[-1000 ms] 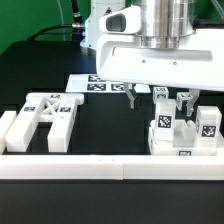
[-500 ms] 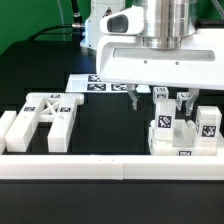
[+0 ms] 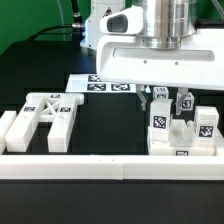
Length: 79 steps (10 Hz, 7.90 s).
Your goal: Assemble chair
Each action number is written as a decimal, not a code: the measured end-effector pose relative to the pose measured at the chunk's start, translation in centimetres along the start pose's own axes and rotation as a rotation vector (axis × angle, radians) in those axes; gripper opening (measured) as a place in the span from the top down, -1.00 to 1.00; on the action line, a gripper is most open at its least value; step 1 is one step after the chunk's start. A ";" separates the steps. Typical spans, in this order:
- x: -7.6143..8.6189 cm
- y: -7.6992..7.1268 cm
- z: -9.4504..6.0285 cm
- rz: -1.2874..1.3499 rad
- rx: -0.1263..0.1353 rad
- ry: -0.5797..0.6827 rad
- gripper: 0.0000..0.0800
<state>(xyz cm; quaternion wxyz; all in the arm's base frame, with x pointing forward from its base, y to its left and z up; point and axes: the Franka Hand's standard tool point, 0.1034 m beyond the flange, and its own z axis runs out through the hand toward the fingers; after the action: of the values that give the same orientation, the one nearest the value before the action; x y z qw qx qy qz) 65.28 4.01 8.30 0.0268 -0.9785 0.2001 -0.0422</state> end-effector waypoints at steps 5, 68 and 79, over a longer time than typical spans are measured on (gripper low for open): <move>0.4 0.4 0.1 0.460 0.027 -0.009 0.27; 0.3 0.0 0.5 0.137 0.012 -0.025 -0.62; 0.1 -0.4 0.6 -0.186 -0.007 -0.025 0.28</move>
Offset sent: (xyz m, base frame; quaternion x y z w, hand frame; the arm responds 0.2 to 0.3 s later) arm 0.0042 -0.0063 0.0021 0.0064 -0.0107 0.2620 0.9650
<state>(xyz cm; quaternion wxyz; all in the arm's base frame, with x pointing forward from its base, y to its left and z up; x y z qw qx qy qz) 65.61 4.36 7.73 0.0219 -0.9934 0.1081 -0.0315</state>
